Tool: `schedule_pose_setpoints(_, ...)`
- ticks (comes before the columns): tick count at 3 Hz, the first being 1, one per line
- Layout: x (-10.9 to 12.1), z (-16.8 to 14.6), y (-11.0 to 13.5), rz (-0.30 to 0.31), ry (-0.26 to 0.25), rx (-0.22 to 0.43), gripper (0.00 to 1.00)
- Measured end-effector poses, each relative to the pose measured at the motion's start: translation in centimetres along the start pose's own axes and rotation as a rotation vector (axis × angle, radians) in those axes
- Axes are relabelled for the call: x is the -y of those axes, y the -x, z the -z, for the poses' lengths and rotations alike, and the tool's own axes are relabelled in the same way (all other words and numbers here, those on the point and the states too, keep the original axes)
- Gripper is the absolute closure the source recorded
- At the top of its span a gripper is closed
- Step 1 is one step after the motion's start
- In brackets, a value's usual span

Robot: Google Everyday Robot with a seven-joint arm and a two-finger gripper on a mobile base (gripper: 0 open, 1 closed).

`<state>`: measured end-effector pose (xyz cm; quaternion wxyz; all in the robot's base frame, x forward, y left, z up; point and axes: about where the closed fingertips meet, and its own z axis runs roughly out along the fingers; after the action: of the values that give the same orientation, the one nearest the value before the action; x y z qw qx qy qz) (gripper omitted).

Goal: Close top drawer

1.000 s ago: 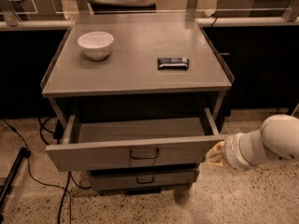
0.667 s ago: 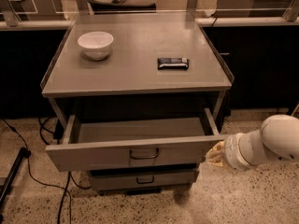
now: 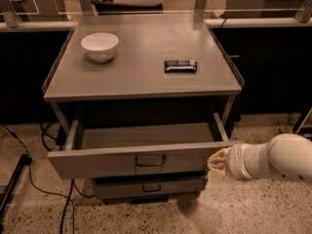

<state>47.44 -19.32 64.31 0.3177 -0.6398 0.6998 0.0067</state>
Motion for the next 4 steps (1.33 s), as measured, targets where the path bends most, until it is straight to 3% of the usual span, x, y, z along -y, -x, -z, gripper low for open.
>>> schedule_pose_setpoints(1, 1.6, -1.9, 1.4, 0.041, -0.053, 0.05, 1.0)
schedule_pose_setpoints(4, 5.2, -5.3, 3.4, 0.088, -0.109, 0.116, 1.0)
